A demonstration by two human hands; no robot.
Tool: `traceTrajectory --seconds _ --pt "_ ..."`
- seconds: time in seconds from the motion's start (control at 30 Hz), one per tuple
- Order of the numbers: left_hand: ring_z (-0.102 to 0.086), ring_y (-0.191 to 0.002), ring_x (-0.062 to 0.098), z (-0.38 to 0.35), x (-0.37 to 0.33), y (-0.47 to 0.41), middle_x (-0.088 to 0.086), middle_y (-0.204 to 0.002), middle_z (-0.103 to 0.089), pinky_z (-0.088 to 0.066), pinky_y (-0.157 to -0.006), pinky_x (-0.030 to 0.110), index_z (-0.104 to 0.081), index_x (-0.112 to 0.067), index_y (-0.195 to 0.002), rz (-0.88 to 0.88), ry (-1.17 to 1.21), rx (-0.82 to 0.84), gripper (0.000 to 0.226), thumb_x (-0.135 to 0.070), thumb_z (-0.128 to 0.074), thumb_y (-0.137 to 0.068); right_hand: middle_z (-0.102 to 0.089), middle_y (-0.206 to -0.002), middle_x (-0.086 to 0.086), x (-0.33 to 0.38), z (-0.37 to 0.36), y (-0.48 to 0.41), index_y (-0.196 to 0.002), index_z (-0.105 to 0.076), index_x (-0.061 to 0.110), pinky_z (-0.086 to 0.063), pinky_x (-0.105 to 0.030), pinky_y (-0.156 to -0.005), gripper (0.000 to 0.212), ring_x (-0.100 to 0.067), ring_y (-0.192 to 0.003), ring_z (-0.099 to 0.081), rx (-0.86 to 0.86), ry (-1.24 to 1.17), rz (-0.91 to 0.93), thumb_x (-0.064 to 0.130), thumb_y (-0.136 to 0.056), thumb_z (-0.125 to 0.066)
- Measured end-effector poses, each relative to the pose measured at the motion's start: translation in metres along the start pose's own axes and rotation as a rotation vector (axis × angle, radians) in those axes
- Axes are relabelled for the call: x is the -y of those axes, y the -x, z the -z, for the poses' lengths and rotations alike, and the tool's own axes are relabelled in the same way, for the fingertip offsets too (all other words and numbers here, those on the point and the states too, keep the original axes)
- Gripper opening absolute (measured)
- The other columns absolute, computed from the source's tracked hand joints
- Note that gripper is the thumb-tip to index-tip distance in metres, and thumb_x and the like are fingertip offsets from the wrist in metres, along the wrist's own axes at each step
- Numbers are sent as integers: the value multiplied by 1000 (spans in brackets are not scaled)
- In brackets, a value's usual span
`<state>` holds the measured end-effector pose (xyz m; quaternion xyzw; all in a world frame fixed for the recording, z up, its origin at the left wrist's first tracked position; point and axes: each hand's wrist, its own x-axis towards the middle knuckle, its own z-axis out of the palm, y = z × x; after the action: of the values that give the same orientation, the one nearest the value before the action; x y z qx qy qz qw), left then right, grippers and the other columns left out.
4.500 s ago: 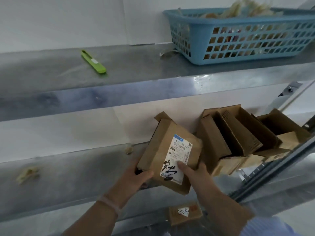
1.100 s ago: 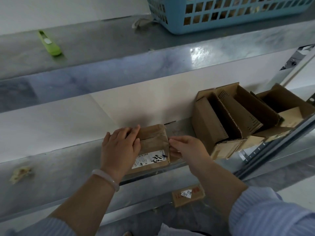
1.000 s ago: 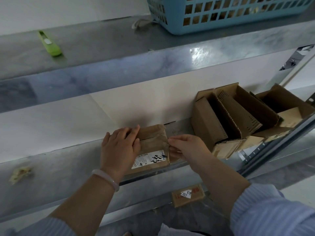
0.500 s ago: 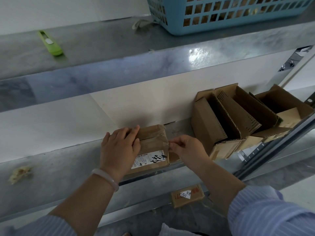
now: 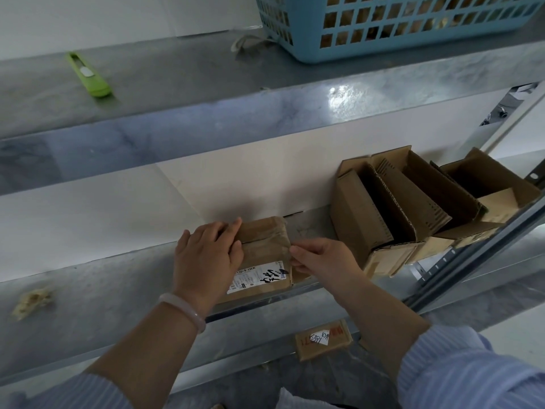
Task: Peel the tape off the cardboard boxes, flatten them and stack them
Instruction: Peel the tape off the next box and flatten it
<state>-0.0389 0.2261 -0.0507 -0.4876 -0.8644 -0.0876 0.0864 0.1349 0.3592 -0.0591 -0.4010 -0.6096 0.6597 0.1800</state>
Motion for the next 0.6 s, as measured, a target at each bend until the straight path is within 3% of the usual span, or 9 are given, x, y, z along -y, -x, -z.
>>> traceTrajectory --seconds 0.1,0.23,0.47,0.6 --pt "-56 -111 23 0 -1 -1 -3 -116 -62 -40 -101 54 -53 -28 -135 2 5 -7 53 -43 -25 -92 -76 -84 9 -4 4 1 -90 -77 29 -57 -34 -86 13 -8 -83 -71 -30 166 103 18 -86 -72" --pt "-57 -110 23 -1 0 0 -3 -115 -62 -40 -101 54 -54 -27 -134 7 10 -10 53 -43 -25 -92 -75 -85 9 -8 4 0 -93 -77 25 -57 -32 -84 11 -9 -84 -70 -50 218 148 17 -87 -71" --pt "-54 -115 22 -2 1 -1 -5 -120 -60 -37 -105 52 -49 -31 -137 1 4 11 57 -50 -21 -92 -64 -86 13 -3 8 -5 -94 -69 22 -44 -8 -68 7 -2 -80 -60 -14 528 340 16 -91 -65" --pt "-46 -124 20 -2 5 -2 -7 -130 -52 -30 -110 50 -37 -33 -144 -19 -15 84 72 -69 -11 -87 -57 -86 9 -3 7 -8 -93 -63 18 -40 -18 -67 6 -5 -79 -53 14 692 497 13 -93 -59"
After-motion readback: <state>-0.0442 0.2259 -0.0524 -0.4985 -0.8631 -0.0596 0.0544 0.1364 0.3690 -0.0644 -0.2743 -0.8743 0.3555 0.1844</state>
